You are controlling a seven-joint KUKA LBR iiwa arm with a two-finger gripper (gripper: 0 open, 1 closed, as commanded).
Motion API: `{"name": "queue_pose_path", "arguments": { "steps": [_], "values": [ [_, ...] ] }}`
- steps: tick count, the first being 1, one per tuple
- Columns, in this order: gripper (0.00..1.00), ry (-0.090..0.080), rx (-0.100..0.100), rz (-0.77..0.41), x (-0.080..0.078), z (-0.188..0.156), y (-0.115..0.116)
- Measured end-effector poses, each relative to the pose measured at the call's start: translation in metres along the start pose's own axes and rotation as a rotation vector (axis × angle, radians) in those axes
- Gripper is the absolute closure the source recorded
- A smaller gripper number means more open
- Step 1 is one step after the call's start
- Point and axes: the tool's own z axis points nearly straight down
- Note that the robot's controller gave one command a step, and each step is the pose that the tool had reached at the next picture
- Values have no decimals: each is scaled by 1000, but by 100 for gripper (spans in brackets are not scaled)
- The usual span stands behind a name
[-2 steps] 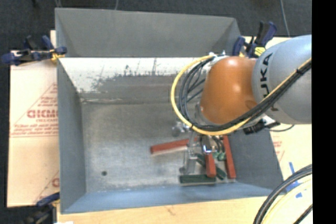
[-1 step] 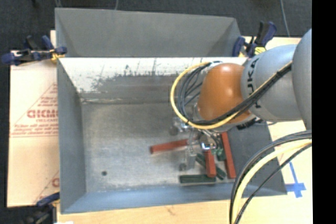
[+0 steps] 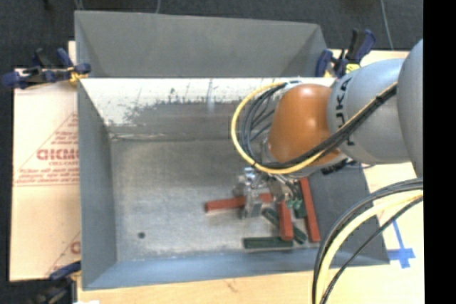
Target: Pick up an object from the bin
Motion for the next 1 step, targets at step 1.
{"name": "queue_pose_path", "arguments": {
  "steps": [1],
  "values": [
    [100, -8, 3, -22, -23, -149, -12]
  ]
}}
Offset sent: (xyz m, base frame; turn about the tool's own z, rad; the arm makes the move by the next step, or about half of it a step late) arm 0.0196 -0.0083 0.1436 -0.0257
